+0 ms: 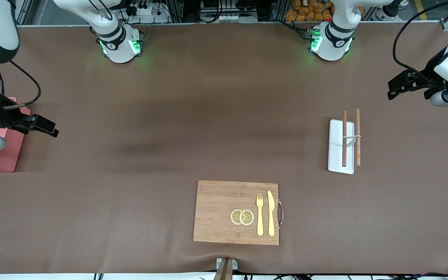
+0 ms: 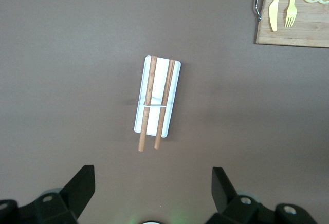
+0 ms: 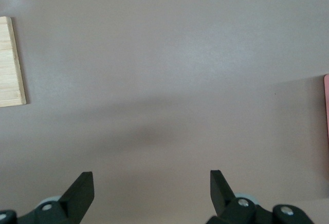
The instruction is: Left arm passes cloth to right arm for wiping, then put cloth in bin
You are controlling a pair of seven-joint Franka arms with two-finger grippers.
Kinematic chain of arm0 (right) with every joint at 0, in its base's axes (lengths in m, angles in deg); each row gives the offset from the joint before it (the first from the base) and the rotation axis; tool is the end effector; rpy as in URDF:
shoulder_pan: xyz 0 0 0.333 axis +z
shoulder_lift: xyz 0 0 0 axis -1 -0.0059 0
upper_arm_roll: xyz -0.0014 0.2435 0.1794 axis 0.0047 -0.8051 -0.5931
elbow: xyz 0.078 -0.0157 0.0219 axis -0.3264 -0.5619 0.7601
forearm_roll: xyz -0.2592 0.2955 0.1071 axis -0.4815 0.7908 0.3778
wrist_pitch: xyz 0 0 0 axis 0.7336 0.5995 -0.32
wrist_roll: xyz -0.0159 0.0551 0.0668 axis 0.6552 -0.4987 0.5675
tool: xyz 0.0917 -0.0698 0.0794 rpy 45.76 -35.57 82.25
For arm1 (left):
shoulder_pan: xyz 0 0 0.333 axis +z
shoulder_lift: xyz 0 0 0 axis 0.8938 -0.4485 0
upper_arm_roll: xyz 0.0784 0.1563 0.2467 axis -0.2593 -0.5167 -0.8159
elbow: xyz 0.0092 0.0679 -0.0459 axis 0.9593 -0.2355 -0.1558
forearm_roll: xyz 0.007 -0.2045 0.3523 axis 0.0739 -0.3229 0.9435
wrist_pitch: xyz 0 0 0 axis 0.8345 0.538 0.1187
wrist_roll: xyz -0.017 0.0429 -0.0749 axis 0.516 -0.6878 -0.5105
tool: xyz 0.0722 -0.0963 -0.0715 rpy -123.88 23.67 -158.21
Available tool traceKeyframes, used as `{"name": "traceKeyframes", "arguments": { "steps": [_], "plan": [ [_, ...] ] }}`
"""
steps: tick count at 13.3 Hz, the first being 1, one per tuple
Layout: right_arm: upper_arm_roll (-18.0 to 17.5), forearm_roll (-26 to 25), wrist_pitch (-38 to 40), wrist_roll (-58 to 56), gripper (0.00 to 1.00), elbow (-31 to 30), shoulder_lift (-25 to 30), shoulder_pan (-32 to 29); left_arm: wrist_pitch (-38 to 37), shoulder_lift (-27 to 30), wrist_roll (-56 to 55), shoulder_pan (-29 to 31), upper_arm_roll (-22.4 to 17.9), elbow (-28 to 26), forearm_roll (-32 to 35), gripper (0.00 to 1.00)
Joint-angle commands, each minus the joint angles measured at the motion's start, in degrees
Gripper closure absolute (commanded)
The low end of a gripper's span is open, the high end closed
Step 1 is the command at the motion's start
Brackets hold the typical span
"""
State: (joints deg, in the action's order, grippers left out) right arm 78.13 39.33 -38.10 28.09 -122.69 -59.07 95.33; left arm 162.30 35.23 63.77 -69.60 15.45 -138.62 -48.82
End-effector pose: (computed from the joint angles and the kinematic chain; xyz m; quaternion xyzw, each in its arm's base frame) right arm 0.6068 -0.0059 0.5155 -0.9969 0.0714 -0.0045 0.0319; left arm 0.5572 -0.0586 0.5942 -0.9998 -0.0024 0.0179 0.0040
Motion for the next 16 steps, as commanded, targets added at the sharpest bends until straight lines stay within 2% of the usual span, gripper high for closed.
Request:
{"name": "traceKeyframes", "arguments": {
  "steps": [1, 7, 10, 16],
  "plan": [
    [-0.8, -1.0, 1.5, 0.4, 0.0, 1.2, 0.4, -0.2, -0.9, 0.6, -0.1, 0.0, 0.3, 0.4, 1.1, 0.0],
    [-0.4, -1.4, 2.1, -0.3, 0.0, 1.4, 0.7, -0.6, -0.6, 0.6, -0.1, -0.5, 0.4, 0.8, 1.2, 0.0],
    [-1.0, -9.1, 1.7, -1.1, 0.0, 1.5, 2.0, -0.7, -0.6, 0.6, 0.0, -0.5, 0.4, 0.8, 1.2, 0.0],
    [-1.1, -9.4, 1.4, -0.9, 0.0, 2.0, 3.4, -0.2, -0.5, 1.1, -0.1, -0.6, 0.4, 0.8, 1.2, 0.0]
  ]
}}
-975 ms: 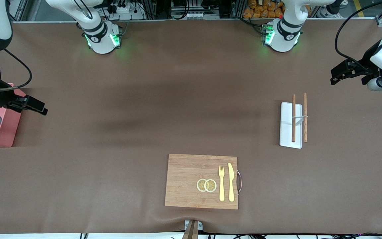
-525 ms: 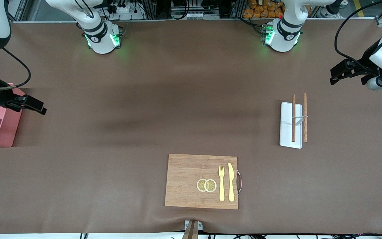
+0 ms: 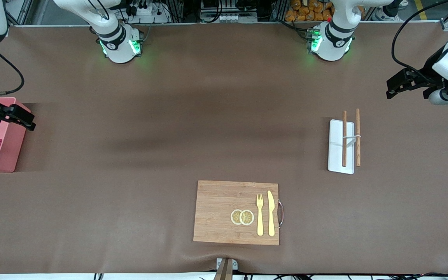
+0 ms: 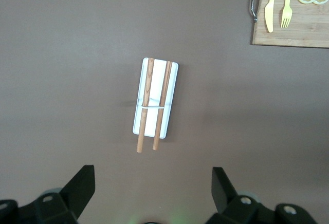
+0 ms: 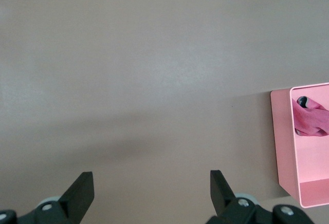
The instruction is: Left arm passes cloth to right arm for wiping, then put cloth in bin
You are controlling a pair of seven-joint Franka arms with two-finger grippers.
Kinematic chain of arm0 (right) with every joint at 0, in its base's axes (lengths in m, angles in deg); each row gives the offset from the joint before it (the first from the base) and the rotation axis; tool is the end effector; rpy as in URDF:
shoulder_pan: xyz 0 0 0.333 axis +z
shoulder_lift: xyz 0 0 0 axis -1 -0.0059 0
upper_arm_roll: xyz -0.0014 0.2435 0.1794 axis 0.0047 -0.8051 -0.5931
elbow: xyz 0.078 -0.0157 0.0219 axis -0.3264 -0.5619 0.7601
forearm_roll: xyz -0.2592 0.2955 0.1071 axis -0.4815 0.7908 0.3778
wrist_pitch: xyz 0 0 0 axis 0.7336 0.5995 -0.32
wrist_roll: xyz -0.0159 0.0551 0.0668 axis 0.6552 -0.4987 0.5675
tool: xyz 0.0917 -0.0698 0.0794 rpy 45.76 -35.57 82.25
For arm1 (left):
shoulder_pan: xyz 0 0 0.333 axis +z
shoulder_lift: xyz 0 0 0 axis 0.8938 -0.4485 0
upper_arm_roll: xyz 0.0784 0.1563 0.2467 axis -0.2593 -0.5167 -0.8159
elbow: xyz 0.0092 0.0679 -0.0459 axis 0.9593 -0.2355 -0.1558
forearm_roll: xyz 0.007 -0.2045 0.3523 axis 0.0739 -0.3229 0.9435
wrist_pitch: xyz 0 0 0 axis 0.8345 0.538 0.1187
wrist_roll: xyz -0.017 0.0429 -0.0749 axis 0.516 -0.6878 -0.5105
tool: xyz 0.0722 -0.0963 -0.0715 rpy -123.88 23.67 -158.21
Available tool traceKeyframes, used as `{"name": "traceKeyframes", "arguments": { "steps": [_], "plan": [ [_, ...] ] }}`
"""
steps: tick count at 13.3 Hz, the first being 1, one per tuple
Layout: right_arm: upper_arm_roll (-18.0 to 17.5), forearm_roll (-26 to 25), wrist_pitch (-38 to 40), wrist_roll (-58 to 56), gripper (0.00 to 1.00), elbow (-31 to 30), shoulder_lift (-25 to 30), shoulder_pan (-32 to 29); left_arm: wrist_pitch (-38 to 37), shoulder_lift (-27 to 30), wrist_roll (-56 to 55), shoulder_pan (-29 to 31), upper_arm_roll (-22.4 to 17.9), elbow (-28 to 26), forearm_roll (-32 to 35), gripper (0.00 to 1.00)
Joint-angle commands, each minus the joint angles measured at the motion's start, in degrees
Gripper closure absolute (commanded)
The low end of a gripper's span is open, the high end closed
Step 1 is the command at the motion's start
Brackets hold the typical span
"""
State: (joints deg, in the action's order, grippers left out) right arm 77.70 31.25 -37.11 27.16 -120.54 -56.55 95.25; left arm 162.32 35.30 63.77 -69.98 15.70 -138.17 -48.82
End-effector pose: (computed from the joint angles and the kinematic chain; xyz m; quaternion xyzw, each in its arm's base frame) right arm 0.5986 -0.0209 0.5590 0.9973 -0.0521 0.0386 0.0341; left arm 0.5566 -0.0647 0.5987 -0.9999 0.0031 0.0132 0.0036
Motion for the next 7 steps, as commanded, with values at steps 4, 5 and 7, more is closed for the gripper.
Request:
{"name": "traceKeyframes", "arguments": {
  "steps": [4, 5, 7],
  "plan": [
    [-1.4, -0.6, 0.2, 0.7, 0.0, 1.9, 0.7, -1.4, -0.4, 0.9, -0.1, 0.1, 0.1, 0.2, 1.2, 0.0],
    [-1.8, -0.6, 0.1, 0.7, 0.0, 2.1, 0.6, -1.5, -0.4, 1.0, -0.1, 0.2, 0.1, 0.1, 1.2, 0.0],
    [-1.9, -0.6, 0.0, 0.6, 0.0, 2.1, 0.6, -1.5, -0.3, 0.9, -0.1, 0.2, 0.1, 0.2, 1.2, 0.0]
  ]
}}
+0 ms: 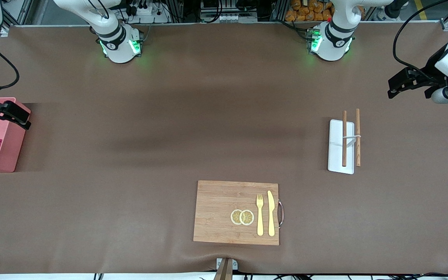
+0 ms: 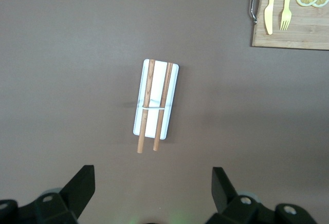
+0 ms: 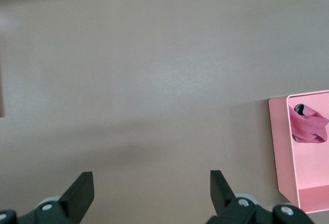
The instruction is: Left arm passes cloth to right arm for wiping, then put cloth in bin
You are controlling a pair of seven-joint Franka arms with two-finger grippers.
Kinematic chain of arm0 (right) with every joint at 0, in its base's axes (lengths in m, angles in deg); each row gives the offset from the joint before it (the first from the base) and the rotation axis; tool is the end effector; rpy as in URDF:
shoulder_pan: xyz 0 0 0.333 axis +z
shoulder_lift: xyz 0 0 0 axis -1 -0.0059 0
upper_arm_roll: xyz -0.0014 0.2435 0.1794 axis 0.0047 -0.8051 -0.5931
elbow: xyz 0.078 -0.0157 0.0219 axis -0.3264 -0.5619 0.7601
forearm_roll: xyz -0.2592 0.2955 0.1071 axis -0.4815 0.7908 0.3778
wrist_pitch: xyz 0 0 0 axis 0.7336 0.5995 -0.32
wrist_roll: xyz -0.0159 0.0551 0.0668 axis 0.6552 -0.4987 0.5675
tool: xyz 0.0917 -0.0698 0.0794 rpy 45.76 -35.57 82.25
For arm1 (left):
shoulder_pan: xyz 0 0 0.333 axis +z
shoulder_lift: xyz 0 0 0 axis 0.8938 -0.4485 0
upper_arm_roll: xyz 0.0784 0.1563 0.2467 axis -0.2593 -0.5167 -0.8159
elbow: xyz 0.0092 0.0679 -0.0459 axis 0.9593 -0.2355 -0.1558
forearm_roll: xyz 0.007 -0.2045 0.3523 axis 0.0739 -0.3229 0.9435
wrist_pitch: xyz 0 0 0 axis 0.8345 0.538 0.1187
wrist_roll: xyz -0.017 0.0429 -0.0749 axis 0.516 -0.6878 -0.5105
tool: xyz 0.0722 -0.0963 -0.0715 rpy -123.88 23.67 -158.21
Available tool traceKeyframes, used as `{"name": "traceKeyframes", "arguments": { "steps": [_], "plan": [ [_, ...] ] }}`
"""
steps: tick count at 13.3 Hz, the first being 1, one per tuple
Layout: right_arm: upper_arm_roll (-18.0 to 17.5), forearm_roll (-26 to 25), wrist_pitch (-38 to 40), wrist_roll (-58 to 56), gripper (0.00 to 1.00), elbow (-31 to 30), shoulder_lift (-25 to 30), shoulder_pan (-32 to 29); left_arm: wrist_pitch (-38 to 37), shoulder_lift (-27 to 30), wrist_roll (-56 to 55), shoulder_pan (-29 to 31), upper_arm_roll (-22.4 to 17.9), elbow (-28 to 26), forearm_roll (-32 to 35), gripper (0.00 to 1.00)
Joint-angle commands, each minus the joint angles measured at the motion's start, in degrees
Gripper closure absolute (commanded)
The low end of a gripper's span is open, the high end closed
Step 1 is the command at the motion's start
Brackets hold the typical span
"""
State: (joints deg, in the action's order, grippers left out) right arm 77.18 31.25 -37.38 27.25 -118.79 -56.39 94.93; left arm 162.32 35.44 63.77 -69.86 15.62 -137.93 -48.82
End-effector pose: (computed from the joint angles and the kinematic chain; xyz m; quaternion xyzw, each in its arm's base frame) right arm 0.6006 -0.0189 0.5764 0.9965 -0.0515 0.0576 0.0330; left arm 0.5563 -0.0627 0.6021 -0.9999 0.0013 0.0099 0.0032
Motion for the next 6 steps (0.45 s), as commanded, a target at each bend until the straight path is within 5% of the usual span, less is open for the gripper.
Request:
{"name": "traceKeyframes", "arguments": {
  "steps": [1, 6],
  "plan": [
    [-1.3, -0.7, 0.3, 0.6, 0.0, 0.4, 0.4, -0.7, -0.3, 0.8, -0.1, 0.1, 0.2, -0.1, 1.2, 0.0],
    [-1.3, -0.7, 0.2, 0.6, 0.0, 0.4, 0.3, -0.5, -0.3, 0.8, 0.0, 0.3, 0.1, -0.3, 1.2, 0.0]
  ]
}}
